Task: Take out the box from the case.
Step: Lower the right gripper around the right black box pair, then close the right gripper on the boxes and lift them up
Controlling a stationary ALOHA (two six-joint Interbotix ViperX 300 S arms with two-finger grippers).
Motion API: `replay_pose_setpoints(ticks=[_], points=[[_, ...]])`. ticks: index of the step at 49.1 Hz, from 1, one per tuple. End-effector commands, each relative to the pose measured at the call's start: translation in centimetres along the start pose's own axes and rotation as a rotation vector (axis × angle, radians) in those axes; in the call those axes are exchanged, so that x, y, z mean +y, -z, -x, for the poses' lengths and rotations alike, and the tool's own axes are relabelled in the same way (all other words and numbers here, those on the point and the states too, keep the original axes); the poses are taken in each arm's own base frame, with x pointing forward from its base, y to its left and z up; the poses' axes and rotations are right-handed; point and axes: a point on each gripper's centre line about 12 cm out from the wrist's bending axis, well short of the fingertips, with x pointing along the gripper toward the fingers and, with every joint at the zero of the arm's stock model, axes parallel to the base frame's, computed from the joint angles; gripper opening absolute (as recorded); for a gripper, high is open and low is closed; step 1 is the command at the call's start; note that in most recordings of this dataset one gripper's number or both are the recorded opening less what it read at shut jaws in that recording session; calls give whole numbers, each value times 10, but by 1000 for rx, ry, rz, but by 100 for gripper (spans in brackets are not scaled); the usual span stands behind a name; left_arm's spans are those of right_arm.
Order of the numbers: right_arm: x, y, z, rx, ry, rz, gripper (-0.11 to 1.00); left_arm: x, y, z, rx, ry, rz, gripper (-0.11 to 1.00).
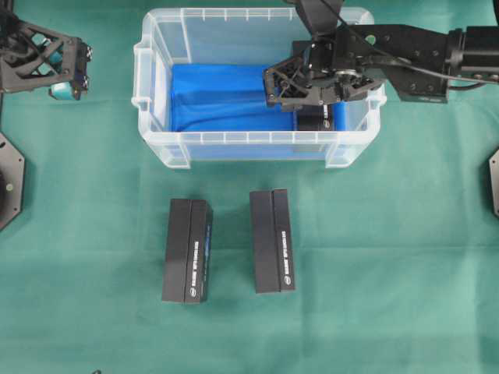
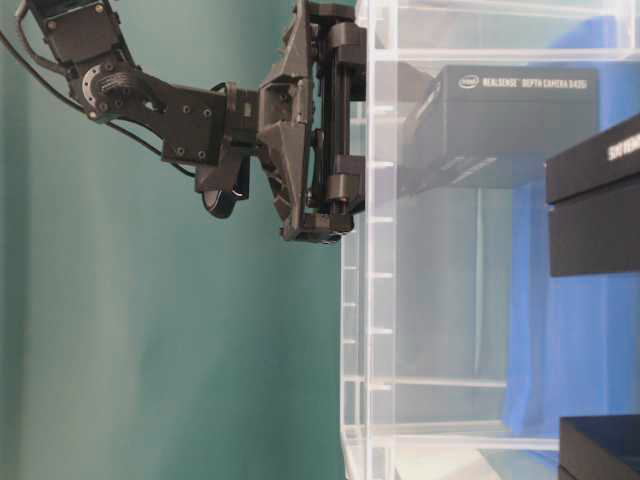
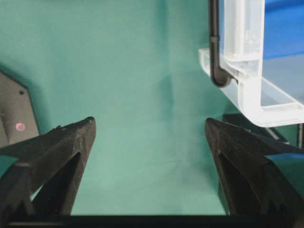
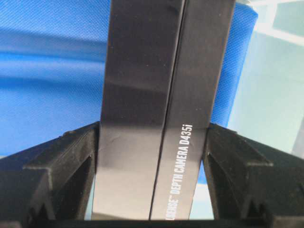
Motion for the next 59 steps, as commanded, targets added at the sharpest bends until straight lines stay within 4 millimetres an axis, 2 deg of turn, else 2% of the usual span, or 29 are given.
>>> replay_pose_setpoints(ticks=[1, 6, 16, 59], points=[[1, -3, 1, -1, -12, -16, 66, 0, -1, 6, -8, 19, 1, 97], [1, -4, 3, 0, -1, -34, 66, 0, -1, 6, -8, 19, 0, 97], [-1, -3, 21, 3, 39, -43, 66, 0, 0, 6, -7, 19, -2, 97], [5, -16, 132, -23, -17, -71, 66, 0, -1, 6, -7, 20, -1, 97]])
